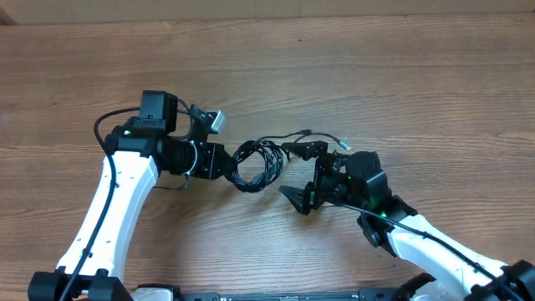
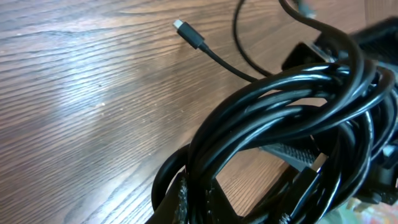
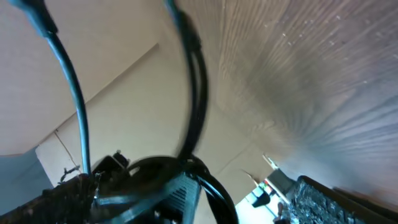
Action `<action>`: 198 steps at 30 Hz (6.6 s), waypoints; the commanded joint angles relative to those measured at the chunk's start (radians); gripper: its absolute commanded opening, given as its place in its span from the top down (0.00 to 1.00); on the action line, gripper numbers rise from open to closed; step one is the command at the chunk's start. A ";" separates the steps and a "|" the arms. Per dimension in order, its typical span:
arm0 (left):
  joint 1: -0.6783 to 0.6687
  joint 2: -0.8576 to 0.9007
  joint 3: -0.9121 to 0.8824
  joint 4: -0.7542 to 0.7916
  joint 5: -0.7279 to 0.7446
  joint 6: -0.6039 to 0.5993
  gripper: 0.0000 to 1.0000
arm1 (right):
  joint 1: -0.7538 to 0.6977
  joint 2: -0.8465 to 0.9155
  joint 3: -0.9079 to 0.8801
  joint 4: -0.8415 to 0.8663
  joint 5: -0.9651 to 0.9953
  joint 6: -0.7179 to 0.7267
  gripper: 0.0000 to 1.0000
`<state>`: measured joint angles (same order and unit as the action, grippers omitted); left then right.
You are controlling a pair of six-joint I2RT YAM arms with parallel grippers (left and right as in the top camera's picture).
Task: Untangle cables
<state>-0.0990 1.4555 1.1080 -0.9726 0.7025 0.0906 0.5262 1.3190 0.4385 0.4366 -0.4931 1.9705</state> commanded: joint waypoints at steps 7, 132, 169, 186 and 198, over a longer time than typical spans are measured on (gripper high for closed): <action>-0.108 -0.005 0.028 0.000 0.007 0.112 0.96 | 0.002 0.005 0.006 0.074 0.086 0.019 0.01; -0.132 -0.004 0.026 -0.020 -0.382 -0.820 0.67 | 0.068 0.017 0.006 0.014 0.130 -0.824 0.96; -0.452 -0.004 -0.451 0.460 -0.335 -1.873 0.15 | 0.068 0.017 0.006 -0.065 0.315 -0.767 0.96; -0.574 -0.005 -0.459 0.403 -0.618 -1.912 0.96 | 0.068 0.017 0.006 -0.071 0.270 -0.768 0.96; -0.422 -0.005 -0.351 0.438 -0.576 -1.054 0.96 | 0.068 0.017 0.006 -0.102 0.186 -0.869 0.96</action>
<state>-0.5411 1.4490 0.6834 -0.5461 0.1154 -1.3384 0.5915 1.3373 0.4366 0.3206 -0.2596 1.1664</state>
